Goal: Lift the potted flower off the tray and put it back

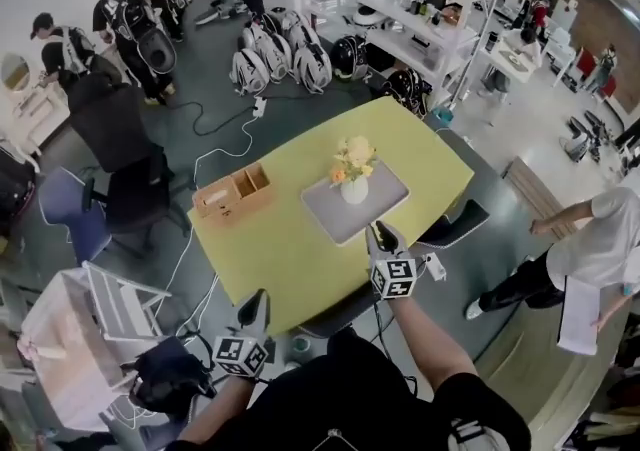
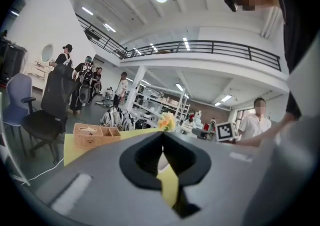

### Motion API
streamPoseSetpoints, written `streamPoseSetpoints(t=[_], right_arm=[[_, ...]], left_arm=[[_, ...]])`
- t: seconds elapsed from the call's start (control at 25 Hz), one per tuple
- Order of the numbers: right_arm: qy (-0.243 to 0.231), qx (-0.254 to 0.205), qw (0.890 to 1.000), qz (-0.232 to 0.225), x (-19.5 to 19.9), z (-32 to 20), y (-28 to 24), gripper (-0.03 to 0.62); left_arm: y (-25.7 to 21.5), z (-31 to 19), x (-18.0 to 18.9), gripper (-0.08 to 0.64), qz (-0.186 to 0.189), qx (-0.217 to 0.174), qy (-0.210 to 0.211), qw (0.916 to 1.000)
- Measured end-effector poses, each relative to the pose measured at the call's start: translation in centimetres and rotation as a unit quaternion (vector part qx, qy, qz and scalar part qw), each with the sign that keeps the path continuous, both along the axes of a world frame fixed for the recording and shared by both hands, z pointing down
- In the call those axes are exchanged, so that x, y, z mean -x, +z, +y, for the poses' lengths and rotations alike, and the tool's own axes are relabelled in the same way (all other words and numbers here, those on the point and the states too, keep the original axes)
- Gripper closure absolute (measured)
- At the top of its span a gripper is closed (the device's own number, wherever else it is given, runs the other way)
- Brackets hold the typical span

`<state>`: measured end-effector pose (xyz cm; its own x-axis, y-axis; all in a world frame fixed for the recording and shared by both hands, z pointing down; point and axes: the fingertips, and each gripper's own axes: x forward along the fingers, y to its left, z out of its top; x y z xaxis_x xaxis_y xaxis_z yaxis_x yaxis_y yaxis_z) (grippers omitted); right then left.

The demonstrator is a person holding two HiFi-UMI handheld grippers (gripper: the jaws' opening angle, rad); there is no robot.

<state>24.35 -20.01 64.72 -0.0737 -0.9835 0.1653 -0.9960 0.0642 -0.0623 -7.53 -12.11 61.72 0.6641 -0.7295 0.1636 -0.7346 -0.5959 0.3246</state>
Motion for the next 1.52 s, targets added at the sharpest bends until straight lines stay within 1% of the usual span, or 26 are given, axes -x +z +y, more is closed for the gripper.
streamPoseSetpoints(t=[0.2,0.28,0.4,0.6,0.72,0.92,0.96,1.0,1.12,1.36,1.44,1.52], right_arm=[[-0.007,0.025,1.0,-0.006,-4.5,-7.6,6.1,0.44],[-0.016,0.035,0.999,0.003,-5.8,-10.6,8.1,0.411],[-0.025,0.045,0.998,0.019,-7.4,-14.8,10.7,0.389],[-0.043,0.059,0.997,0.038,-8.5,-20.0,15.4,0.348],[-0.05,0.062,0.996,0.046,-8.2,-22.5,16.3,0.317],[-0.047,0.06,0.996,0.053,-8.3,-24.7,17.2,0.316],[-0.048,0.06,0.996,0.055,-8.1,-25.0,17.2,0.324],[-0.048,0.058,0.995,0.058,-7.9,-25.2,17.2,0.364],[-0.045,0.056,0.995,0.063,-7.6,-25.6,17.3,0.373],[-0.046,0.059,0.996,0.051,-7.2,-24.0,17.1,0.377],[-0.044,0.057,0.996,0.05,-7.1,-23.4,16.2,0.377],[-0.042,0.043,0.997,0.045,-6.7,-22.9,14.4,0.377]], left_arm=[[1.8,-4.9,-3.3,0.552,-0.019,0.015,-0.022,0.9995],[2.3,-6.5,-4.3,0.552,-0.027,0.022,-0.034,0.9988],[2.9,-8.7,-5.5,0.553,-0.04,0.034,-0.052,0.9973],[4.9,-10.9,-6.7,0.552,-0.06,0.054,-0.08,0.9935],[6.0,-11.9,-7.1,0.553,-0.068,0.066,-0.091,0.9914],[7.1,-12.6,-7.4,0.552,-0.071,0.085,-0.112,0.9876],[7.1,-12.7,-7.3,0.553,-0.071,0.087,-0.114,0.9872],[7.2,-12.7,-7.2,0.552,-0.072,0.088,-0.115,0.9869],[7.6,-12.7,-6.8,0.552,-0.074,0.089,-0.119,0.9862],[7.6,-11.8,-5.5,0.552,-0.071,0.088,-0.123,0.9859],[7.3,-11.7,-5.0,0.552,-0.069,0.085,-0.123,0.9864],[6.8,-11.7,-4.4,0.552,-0.062,0.079,-0.124,0.9872]])
